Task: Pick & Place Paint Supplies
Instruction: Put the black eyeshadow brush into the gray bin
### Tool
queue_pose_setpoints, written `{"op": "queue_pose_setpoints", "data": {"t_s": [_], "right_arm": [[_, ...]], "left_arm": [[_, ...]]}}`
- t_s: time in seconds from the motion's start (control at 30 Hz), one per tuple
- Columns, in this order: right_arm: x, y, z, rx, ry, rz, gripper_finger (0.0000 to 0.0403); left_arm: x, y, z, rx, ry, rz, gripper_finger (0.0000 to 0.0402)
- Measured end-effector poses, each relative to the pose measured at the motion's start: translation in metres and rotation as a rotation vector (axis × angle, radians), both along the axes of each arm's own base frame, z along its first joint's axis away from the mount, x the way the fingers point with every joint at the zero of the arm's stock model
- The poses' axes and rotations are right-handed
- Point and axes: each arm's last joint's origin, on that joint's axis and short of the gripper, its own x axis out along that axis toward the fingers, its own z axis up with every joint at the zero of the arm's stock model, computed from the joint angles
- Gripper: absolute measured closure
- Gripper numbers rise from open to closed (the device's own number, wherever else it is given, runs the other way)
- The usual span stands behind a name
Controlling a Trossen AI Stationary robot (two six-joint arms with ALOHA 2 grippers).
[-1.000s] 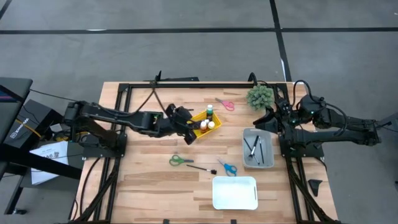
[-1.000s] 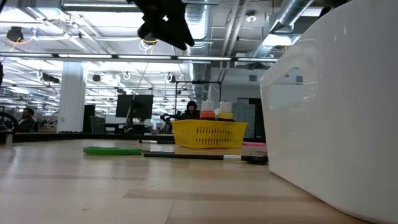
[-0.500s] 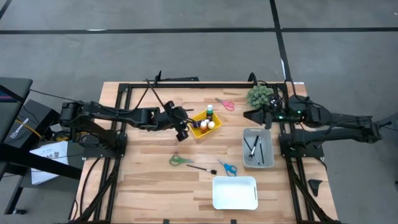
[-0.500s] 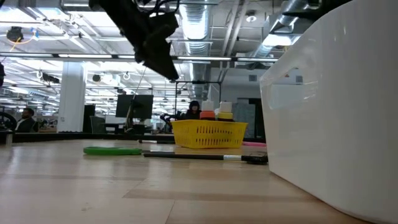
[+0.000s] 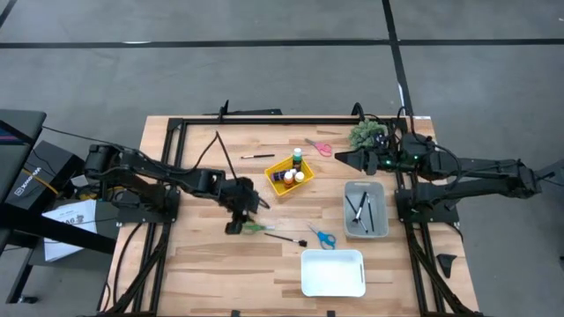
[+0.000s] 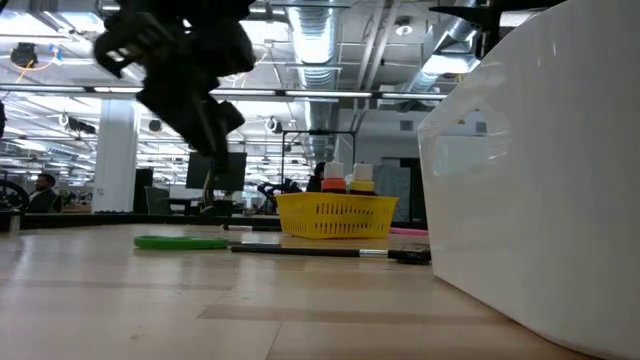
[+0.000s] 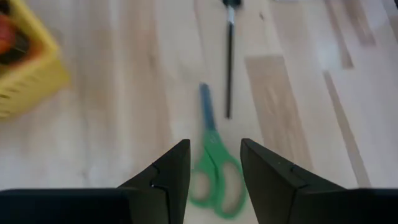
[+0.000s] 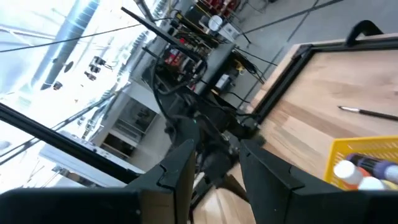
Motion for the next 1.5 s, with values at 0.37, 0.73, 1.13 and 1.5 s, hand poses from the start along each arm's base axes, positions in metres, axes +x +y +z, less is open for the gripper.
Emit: {"op": "queue_pose_setpoints", "data": {"t_s": [0.37, 0.73, 1.13, 1.5], "right_arm": [[0.0, 0.002, 0.006, 0.01, -0.061, 0.038, 0.028], [0.001, 0.008, 0.007, -0.017, -0.072, 0.07, 0.028], [0.001, 0.008, 0.007, -0.033, -0.07, 0.088, 0.028], [0.001, 0.007, 0.007, -0.012, -0.071, 0.078, 0.028]], "left_arm": [[-0.007, -0.011, -0.005, 0.04, 0.044, 0.181, 0.0269], [-0.051, 0.085, 0.041, 0.335, -0.13, 0.48, 0.0313], [-0.074, 0.161, 0.019, 0.486, -0.136, 0.294, 0.0294], [-0.063, 0.196, -0.036, 0.354, -0.046, 0.245, 0.0287]]}}
